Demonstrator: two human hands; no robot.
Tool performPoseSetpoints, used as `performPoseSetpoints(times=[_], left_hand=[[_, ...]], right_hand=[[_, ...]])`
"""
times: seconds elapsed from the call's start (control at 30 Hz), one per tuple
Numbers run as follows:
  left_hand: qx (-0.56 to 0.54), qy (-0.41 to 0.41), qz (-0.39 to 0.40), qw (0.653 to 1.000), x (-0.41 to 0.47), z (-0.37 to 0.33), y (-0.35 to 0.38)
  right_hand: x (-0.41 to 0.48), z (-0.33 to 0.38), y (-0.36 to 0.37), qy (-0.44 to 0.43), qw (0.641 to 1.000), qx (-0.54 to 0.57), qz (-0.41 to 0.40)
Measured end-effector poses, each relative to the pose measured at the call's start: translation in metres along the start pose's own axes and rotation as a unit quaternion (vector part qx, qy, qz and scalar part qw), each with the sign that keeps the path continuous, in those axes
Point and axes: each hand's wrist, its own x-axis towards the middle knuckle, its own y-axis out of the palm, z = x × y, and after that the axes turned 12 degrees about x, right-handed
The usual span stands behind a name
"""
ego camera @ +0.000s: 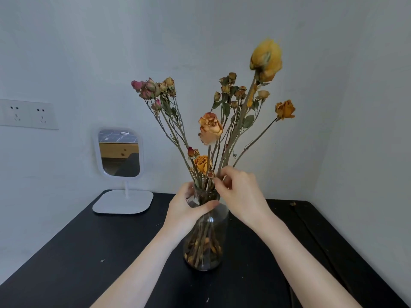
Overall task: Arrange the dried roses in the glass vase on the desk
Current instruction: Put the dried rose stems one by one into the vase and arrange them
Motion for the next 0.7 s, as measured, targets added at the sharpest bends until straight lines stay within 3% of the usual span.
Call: performPoseSetpoints(times=[0.17, 0.37, 0.57, 0.7], left_hand=[[0.008, -0.003, -0.001, 1.000, 0.001, 0.001, 0.001], [0.027, -0.011, -0.002, 1.000, 0.002, 0.002, 0.001], [0.020, -0.007, 0.001, 1.000, -0.001, 0.000, 0.000], [0.022, -0.012, 0.003, 1.000, -0.002, -0.002, -0.001]], right_hand=[[0.005, 0.011, -0.011, 0.024, 0.995, 0.079, -0.046], [0.010, 0.028, -0.023, -0.005, 0.981, 0.150, -0.123], [0.007, 0.020, -0.012, 0.024, 0.998, 0.026, -0.059], [0.010, 0.025, -0.014, 0.034, 0.994, 0.081, -0.069]])
